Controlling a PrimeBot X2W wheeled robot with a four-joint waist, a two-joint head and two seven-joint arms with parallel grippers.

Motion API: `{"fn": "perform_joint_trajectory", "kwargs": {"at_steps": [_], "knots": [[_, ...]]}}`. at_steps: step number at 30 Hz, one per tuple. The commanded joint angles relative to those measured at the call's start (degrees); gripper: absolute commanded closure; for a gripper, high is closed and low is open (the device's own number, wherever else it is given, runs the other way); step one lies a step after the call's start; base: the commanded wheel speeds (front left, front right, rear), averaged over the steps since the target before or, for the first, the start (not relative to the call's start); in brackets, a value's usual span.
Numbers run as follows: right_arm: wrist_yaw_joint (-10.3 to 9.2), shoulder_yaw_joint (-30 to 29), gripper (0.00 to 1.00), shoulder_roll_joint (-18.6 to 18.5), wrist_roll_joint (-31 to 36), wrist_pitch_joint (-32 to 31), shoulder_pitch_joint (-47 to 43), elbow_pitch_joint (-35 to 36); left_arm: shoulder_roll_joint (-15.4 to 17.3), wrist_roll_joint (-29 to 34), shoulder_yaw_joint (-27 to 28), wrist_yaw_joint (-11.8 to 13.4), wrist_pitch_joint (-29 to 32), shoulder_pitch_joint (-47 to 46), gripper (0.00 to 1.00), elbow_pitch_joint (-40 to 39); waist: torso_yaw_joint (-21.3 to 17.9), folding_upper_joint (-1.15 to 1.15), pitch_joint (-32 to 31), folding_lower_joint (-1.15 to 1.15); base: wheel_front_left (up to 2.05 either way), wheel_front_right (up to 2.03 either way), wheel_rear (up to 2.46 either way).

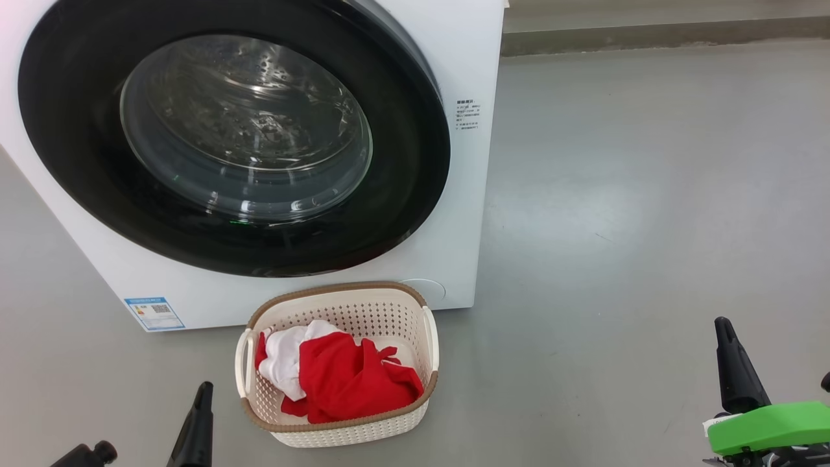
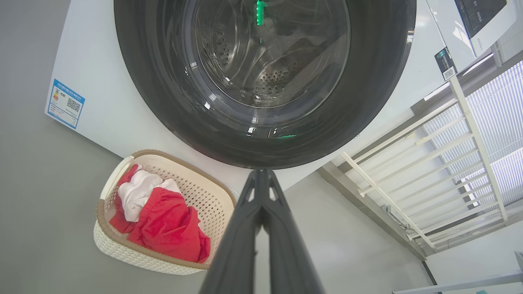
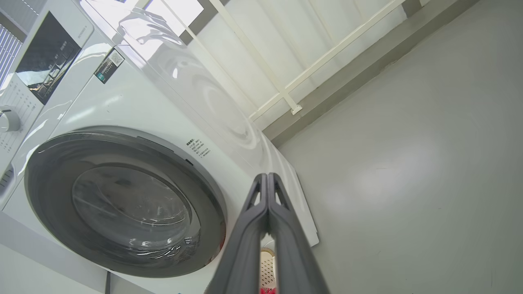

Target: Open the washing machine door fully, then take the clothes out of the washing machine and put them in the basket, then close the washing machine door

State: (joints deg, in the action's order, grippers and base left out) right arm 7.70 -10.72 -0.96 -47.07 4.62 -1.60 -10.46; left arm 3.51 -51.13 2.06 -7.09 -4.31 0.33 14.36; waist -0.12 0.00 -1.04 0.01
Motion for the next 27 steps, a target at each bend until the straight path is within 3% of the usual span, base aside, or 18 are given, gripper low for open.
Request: {"fn": "perform_joint_trajectory", "kwargs": {"at_steps": [1, 27], "knots": [[-0.10, 0.7, 1.00, -1.0, -2.3, -0.4, 2.7, 1.1, 0.4, -1.9, 1.4, -0.2, 0.4, -2.8, 1.00, -1.2, 0.0, 0.00, 0.0, -0.01, 0.00, 0.00, 0.00], [-0.14, 2.1, 1.00, -1.4, -19.8, -4.8, 4.8, -0.8, 0.0, -18.0, 2.7, -0.3, 4.7, -4.3, 1.00, -0.8, 0.1, 0.00, 0.5, -0.01, 0.00, 0.00, 0.00]]}}
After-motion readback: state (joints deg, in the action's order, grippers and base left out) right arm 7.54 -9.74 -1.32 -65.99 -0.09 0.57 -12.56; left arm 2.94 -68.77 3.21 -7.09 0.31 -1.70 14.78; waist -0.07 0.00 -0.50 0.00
